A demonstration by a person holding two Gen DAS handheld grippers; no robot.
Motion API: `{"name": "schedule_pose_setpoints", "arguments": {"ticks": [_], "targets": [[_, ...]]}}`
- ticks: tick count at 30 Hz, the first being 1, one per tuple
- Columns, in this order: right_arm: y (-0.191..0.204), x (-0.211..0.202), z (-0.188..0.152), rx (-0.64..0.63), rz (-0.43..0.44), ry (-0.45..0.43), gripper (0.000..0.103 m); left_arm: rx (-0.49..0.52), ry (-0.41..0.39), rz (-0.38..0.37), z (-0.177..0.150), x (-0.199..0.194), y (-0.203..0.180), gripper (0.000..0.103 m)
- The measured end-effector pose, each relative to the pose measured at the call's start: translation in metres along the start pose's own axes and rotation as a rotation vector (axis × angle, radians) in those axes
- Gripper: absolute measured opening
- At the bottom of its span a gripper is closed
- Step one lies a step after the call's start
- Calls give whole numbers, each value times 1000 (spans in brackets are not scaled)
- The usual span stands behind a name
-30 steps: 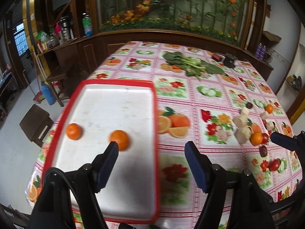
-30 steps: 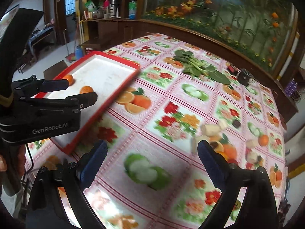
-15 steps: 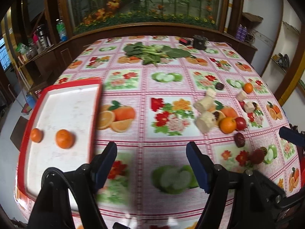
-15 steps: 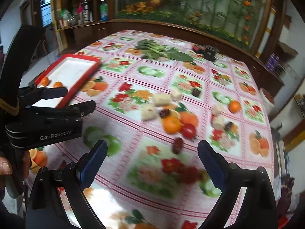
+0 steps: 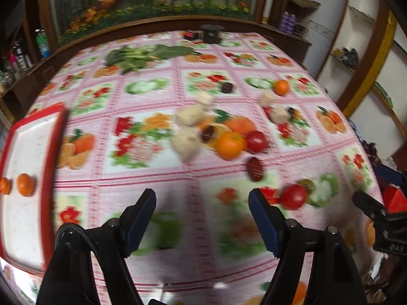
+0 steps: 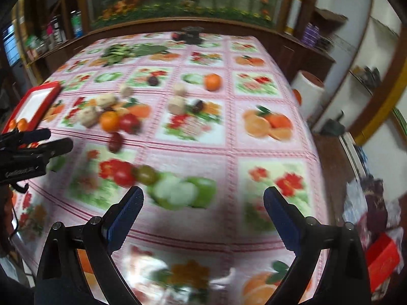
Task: Organize fruits
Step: 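Move both grippers back over the spilled fruits on the tablecloth, then grasp the red tomato with the left gripper while the right gripper grasps a green grape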
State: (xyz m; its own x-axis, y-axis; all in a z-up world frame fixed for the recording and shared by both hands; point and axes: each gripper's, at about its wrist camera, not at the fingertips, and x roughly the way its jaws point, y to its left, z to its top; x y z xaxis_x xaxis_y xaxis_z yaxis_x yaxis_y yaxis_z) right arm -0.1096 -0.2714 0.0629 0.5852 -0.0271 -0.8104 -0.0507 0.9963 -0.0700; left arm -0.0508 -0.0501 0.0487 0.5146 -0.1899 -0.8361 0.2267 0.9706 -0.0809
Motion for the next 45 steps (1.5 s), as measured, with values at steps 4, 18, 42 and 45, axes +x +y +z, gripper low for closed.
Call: {"name": "schedule_pose_setpoints", "arguments": {"ticks": [4, 18, 42, 45], "targets": [[-24, 0, -9, 43, -23, 8, 96, 74, 17, -54, -3, 8, -36, 78], [-46, 2, -20, 56, -22, 26, 96, 207, 80, -78, -8, 34, -94, 78], [-33, 11, -14, 15, 32, 33, 96, 134, 74, -157, -8, 38, -72, 36], [-21, 13, -9, -12, 71, 28, 96, 139, 56, -146, -10, 30, -65, 36]]}}
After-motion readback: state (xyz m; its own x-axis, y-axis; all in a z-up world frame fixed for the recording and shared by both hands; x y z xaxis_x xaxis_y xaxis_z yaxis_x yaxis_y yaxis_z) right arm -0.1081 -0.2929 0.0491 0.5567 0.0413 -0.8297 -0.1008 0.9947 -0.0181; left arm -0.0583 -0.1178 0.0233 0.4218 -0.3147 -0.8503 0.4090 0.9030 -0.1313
